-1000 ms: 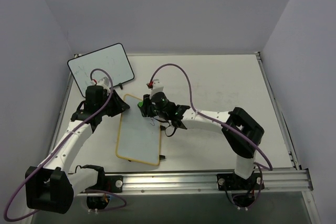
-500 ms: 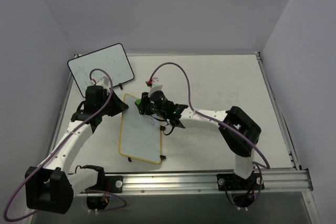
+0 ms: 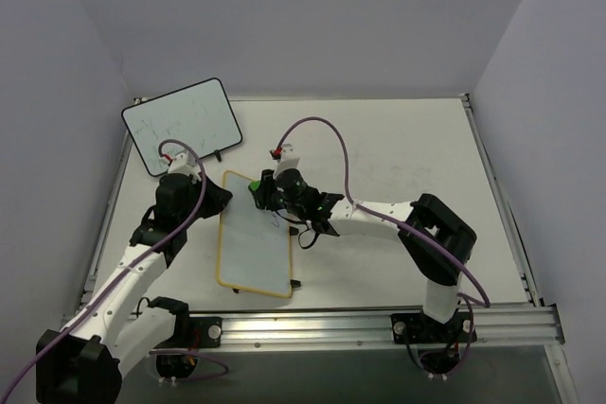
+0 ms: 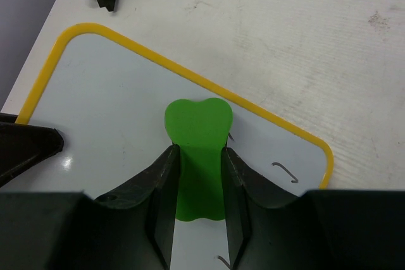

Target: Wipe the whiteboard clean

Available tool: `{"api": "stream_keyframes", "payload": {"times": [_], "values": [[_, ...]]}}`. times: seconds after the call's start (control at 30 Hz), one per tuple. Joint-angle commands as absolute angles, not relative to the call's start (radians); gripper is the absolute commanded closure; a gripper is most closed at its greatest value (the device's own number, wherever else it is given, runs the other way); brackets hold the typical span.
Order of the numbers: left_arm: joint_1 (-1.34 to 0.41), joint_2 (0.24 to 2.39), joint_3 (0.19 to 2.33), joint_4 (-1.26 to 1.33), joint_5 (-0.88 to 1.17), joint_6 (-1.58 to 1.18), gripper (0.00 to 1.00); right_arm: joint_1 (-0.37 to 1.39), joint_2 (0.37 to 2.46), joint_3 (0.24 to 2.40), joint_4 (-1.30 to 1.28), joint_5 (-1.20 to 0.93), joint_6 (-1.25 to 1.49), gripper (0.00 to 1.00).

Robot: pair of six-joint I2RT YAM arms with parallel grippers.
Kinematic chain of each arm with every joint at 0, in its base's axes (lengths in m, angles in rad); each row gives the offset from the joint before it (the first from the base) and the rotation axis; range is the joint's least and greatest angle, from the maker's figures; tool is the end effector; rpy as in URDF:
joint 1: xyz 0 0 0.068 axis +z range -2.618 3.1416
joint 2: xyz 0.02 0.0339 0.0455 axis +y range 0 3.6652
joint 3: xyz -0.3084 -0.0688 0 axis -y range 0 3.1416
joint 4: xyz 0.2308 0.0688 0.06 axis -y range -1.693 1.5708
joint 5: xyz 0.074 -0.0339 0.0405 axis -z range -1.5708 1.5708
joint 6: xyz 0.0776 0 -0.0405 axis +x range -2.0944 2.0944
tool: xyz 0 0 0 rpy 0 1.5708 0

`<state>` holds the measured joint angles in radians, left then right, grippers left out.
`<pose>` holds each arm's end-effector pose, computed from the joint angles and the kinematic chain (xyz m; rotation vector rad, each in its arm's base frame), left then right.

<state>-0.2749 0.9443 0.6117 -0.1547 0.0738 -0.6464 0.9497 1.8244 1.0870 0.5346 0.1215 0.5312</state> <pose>0.2012 -0.0627 0.2738 -0.3451 2.0917 -0.6371 0.2733 0.3658 0.2708 -0.2982 1.8516 0.9461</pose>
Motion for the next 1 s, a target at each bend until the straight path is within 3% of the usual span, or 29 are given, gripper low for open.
{"api": "stream_keyframes", "payload": {"times": [0.0,0.13,0.23,0.63,0.97], "values": [[-0.304,0.901,0.548,-0.061,0.064,-0.632,0.85,0.951,1.790,1.074,0.517,0.146,0.535,1.00],[-0.305,0.876,0.505,-0.017,0.060,-0.617,0.89,0.945,1.807,1.091,0.517,0.132,0.546,1.00],[-0.305,0.880,0.499,0.003,0.058,-0.607,0.98,0.945,1.816,1.115,0.515,0.123,0.555,1.00],[-0.308,0.890,0.474,0.052,0.049,-0.591,0.98,0.969,1.868,1.131,0.531,0.118,0.591,1.00],[-0.318,0.867,0.471,0.048,0.035,-0.581,0.98,0.969,1.824,0.956,0.591,0.195,0.630,1.00]]}}
